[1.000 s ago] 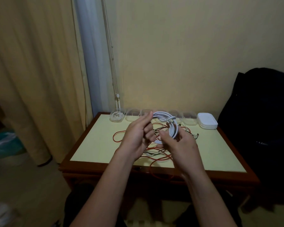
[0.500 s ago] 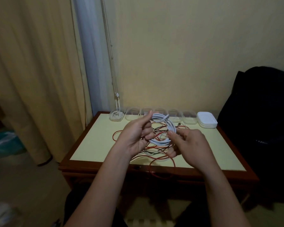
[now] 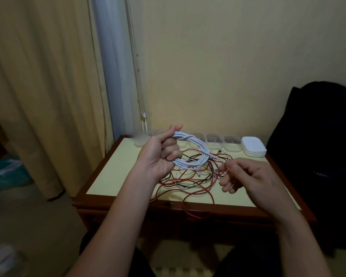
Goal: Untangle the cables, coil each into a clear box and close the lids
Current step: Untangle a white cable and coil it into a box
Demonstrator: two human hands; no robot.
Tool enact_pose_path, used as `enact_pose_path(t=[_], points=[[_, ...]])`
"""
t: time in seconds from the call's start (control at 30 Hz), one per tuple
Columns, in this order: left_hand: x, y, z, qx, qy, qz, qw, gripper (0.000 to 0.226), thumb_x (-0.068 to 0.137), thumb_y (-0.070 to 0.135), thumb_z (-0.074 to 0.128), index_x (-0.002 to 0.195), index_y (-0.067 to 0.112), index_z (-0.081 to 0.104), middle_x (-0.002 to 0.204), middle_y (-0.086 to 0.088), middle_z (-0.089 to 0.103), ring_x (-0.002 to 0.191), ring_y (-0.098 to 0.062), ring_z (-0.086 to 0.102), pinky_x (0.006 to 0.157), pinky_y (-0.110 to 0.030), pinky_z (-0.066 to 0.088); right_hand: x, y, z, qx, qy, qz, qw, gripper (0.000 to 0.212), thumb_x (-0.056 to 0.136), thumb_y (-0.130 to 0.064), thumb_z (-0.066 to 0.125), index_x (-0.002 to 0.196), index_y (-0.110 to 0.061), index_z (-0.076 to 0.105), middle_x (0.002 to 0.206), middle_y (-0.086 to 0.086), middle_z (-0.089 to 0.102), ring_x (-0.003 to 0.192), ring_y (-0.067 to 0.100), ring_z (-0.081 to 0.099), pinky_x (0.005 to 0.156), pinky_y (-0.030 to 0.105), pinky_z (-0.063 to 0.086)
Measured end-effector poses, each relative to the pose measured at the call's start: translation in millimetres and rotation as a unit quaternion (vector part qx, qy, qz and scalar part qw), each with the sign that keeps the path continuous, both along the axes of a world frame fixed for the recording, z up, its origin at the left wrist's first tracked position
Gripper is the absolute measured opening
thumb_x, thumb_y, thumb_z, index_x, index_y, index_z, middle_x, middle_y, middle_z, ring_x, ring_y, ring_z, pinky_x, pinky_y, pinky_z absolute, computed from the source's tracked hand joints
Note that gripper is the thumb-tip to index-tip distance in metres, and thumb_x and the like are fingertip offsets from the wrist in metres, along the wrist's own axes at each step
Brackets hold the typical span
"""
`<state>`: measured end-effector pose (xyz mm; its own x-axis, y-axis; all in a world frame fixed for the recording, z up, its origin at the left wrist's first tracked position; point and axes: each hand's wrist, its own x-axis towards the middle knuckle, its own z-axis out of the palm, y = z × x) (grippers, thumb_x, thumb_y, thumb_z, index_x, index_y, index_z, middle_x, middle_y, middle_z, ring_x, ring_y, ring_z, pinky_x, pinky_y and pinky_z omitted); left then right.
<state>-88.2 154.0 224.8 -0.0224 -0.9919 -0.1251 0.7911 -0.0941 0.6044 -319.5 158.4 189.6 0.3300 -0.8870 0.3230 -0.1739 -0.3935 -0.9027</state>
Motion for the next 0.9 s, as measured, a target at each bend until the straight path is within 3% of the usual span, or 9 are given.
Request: enact_pose_path(t=[0.1,0.2,0.3,0.4,0.47,0.53,0.63,0.7,0.9], points=[[-8,4,6,-0.014,0.037,-0.023,0.999,0.014,0.088,0.015,0.059,0.09,0.006,0.07,0.046,0.009,0.021,0.042,-0.006,0.006,0.041,-0.018,0.01,4,-3,-4,-0.021,-0.011,-0.046,0.999,0.009,0.102,-0.017,0.055,0.101,-0.019,0.064,0.077,0.007,0.077,0.074,0.022,0.075,0.071,0.037,0.058],[-15,7,9,-0.025,0.072,-0.037,0.996,0.014,0.087,0.016,0.062,0.087,0.006,0.072,0.044,0.009,0.021,0.043,-0.005,0.005,0.04,-0.017,0.01,12,-6,-13,-0.084,0.02,-0.123,0.989,0.01,0.098,-0.022,0.064,0.093,-0.031,0.064,0.087,-0.008,0.077,0.087,0.015,0.073,0.079,0.043,0.057],[-21,9,7,-0.032,0.098,-0.041,0.994,0.016,0.089,0.018,0.06,0.087,0.007,0.072,0.043,0.009,0.022,0.04,-0.006,0.007,0.038,-0.017,0.011,22,-5,-15,-0.161,0.029,-0.203,0.965,0.016,0.092,-0.019,0.072,0.087,-0.034,0.068,0.097,-0.012,0.071,0.097,0.009,0.065,0.084,0.031,0.053],[-28,9,4,-0.041,0.103,-0.026,0.993,0.014,0.088,0.019,0.061,0.089,0.01,0.071,0.042,0.009,0.022,0.03,-0.006,0.016,0.036,-0.017,0.012,33,-4,-14,-0.196,0.027,-0.264,0.944,0.011,0.09,-0.014,0.075,0.092,-0.025,0.075,0.088,-0.012,0.069,0.085,0.004,0.064,0.076,0.02,0.051],[-33,9,3,-0.047,0.096,-0.011,0.994,0.012,0.088,0.02,0.061,0.09,0.012,0.07,0.042,0.009,0.021,0.029,-0.006,0.018,0.036,-0.018,0.013,42,0,-14,-0.159,-0.006,-0.272,0.949,0.011,0.091,-0.015,0.074,0.098,-0.023,0.078,0.083,-0.02,0.071,0.08,-0.002,0.068,0.072,0.013,0.053],[-39,8,1,-0.056,0.064,0.016,0.996,0.012,0.094,0.021,0.059,0.092,0.015,0.068,0.043,0.009,0.02,0.031,-0.005,0.017,0.036,-0.018,0.013,51,3,-12,-0.069,-0.077,-0.245,0.964,0.013,0.094,-0.016,0.071,0.1,-0.025,0.078,0.08,-0.017,0.075,0.081,-0.002,0.071,0.07,0.011,0.053],[-42,4,-2,-0.071,0.017,0.056,0.996,0.014,0.101,0.023,0.054,0.097,0.016,0.065,0.045,0.009,0.02,0.033,-0.003,0.016,0.035,-0.017,0.014,60,8,-1,0.116,-0.278,-0.12,0.946,0.018,0.098,-0.007,0.061,0.106,-0.011,0.077,0.096,0.004,0.079,0.093,0.016,0.076,0.077,0.022,0.059],[-43,3,-4,-0.079,-0.005,0.075,0.994,0.013,0.102,0.022,0.053,0.1,0.015,0.065,0.047,0.009,0.022,0.034,-0.002,0.016,0.035,-0.017,0.015,60,10,4,0.171,-0.345,-0.065,0.921,0.025,0.1,-0.004,0.052,0.11,-0.001,0.074,0.104,0.014,0.077,0.102,0.025,0.074,0.086,0.033,0.06],[-46,4,-12,-0.102,-0.102,0.107,0.984,0.022,0.1,0.022,0.056,0.115,0.008,0.064,0.054,0.005,0.022,0.041,-0.004,0.017,0.038,-0.016,0.021,62,9,0,0.163,-0.322,-0.079,0.929,0.016,0.091,-0.01,0.071,0.104,-0.002,0.078,0.101,0.018,0.077,0.104,0.033,0.072,0.092,0.039,0.058]])
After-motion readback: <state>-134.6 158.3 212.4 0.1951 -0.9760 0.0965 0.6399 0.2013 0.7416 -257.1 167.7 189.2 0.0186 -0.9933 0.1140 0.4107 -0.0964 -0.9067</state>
